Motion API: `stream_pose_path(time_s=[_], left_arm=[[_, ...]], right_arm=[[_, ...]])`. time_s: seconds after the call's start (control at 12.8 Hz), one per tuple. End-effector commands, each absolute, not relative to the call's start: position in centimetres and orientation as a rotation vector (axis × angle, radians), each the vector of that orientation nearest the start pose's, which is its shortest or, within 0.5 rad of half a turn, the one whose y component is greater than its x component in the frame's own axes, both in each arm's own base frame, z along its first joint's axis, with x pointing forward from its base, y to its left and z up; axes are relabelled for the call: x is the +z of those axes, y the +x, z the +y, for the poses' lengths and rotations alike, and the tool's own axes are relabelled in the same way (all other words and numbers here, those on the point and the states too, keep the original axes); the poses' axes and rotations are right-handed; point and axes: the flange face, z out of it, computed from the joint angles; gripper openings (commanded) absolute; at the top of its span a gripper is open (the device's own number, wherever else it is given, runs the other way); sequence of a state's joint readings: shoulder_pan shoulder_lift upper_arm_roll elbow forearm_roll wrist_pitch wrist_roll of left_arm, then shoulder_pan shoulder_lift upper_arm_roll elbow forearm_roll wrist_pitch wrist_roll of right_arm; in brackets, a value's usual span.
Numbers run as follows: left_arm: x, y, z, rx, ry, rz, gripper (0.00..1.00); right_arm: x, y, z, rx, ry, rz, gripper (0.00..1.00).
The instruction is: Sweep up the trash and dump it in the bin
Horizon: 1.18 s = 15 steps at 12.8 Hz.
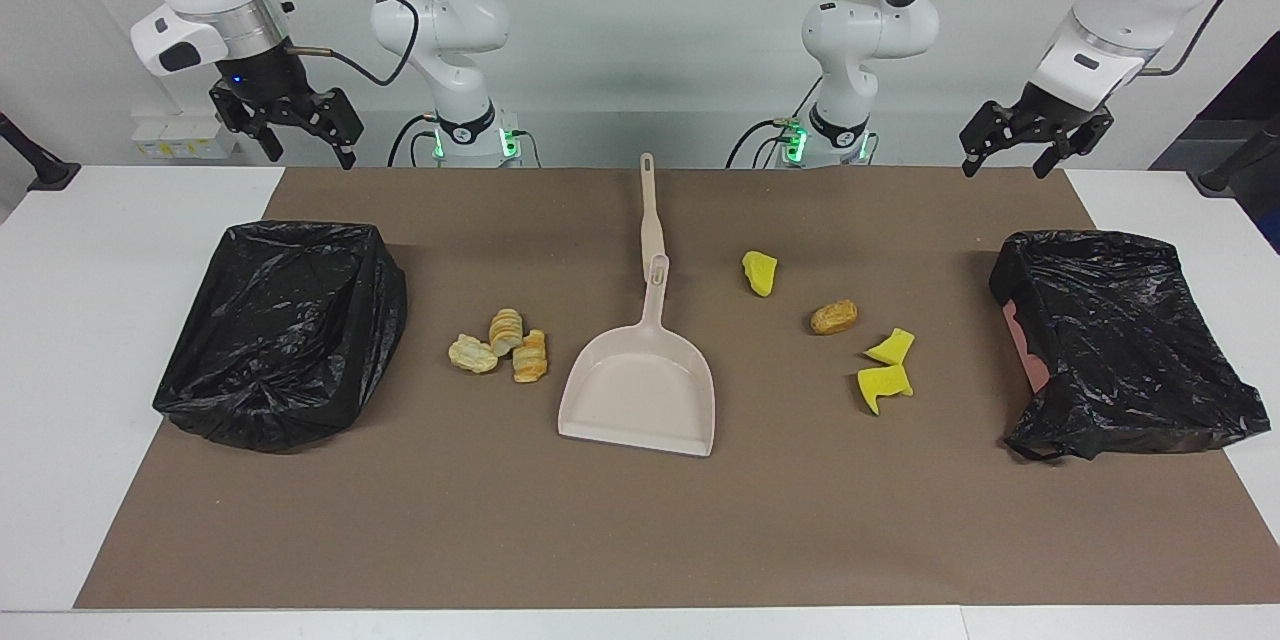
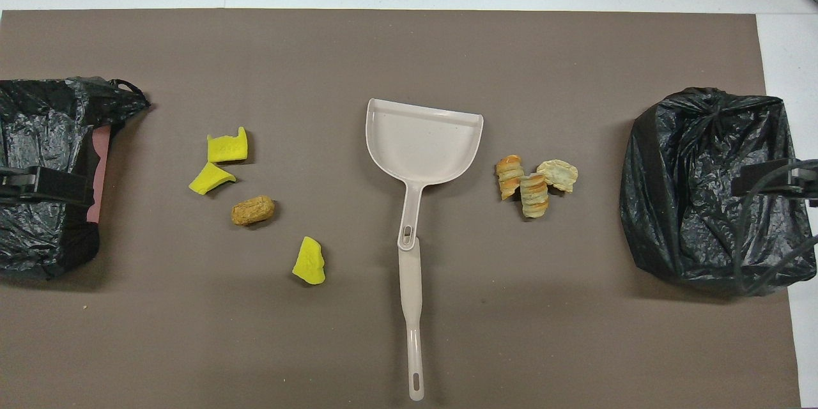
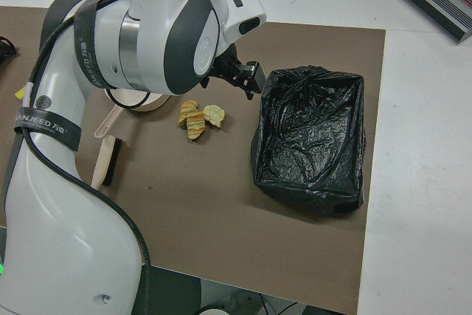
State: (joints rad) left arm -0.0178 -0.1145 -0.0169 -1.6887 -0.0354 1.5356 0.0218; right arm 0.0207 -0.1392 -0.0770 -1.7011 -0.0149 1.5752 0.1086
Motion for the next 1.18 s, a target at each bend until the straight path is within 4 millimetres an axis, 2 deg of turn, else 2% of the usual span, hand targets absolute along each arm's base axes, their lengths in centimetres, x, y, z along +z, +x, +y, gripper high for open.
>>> stream_pose_path(time_s=[0.0, 0.16, 0.39, 0.94, 1.1], left_arm=[[62.6, 50.9, -2.1, 0.064, -3.189, 0.096, 1.0], [62.7, 50.9, -2.1, 0.064, -3.189, 0.099, 1.0], [62.7, 50.9, -2.2, 0.066, -3.189, 0.101, 1.0], [62.4, 50.7, -3.0, 0.091, -3.185, 0.128, 1.0], [61.3, 50.7, -3.6, 0.113, -3.183, 0.151, 1.0]], right_arm=[[63.9, 50.4, -3.3, -0.028, -3.12, 0.294, 1.0], [64.0, 50.4, -3.5, -0.028, -3.116, 0.334, 1.0], [64.0, 50.2, -5.1, -0.02, -3.106, 0.374, 1.0], [63.5, 49.8, -5.0, -0.012, -3.1, 0.407, 1.0], [63.6, 50.1, -4.9, -0.036, -3.103, 0.391, 1.0]])
